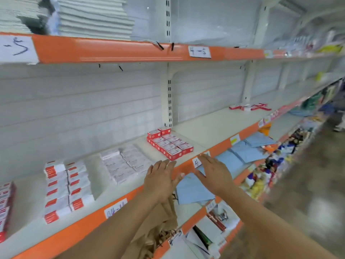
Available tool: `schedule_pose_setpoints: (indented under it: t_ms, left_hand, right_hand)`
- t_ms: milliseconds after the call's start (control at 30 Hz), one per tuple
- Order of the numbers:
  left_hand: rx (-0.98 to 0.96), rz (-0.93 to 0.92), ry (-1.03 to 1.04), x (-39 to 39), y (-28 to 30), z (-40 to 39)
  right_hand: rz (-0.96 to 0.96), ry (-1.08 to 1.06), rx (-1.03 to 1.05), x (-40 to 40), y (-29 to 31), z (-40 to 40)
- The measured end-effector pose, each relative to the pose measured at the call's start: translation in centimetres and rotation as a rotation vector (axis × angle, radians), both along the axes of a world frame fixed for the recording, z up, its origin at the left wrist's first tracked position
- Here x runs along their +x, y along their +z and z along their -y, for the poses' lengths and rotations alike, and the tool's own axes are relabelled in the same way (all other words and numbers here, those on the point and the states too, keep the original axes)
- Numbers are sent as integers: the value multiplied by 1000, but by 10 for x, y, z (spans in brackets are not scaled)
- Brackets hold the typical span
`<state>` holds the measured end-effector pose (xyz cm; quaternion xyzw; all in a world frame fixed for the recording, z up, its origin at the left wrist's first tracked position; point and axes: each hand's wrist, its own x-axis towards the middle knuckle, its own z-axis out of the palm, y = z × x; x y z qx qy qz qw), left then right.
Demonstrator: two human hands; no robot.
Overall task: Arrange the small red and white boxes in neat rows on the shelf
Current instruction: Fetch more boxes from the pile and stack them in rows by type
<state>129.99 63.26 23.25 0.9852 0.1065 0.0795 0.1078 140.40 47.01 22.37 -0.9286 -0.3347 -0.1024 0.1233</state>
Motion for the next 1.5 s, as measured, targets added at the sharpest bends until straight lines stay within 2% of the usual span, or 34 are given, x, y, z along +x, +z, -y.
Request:
schedule_pose_setpoints:
  t_ms: [200,500,733,1000,1233,1500]
  left_hand:
    - [10,-5,-89,83,-8,73]
    - [-9,-12,-243,211,-13,149]
    - [27,61,-311,333,-7,156]
    - [12,45,-365,456,10,157]
    - [15,-10,-367,547,-1,179]
    - [-35,-14,-254,658,-3,222]
  right_hand:
    - [33,-47,-13,66,2,81]
    - [-26,-175,-24,162,-4,167]
    - [-22,-271,-34,262,6,185]
    - [-42,-357,-24,371,18,195]
    - [-28,-367,-3,460,11,219]
    - [-5,-222,12,585,28,264]
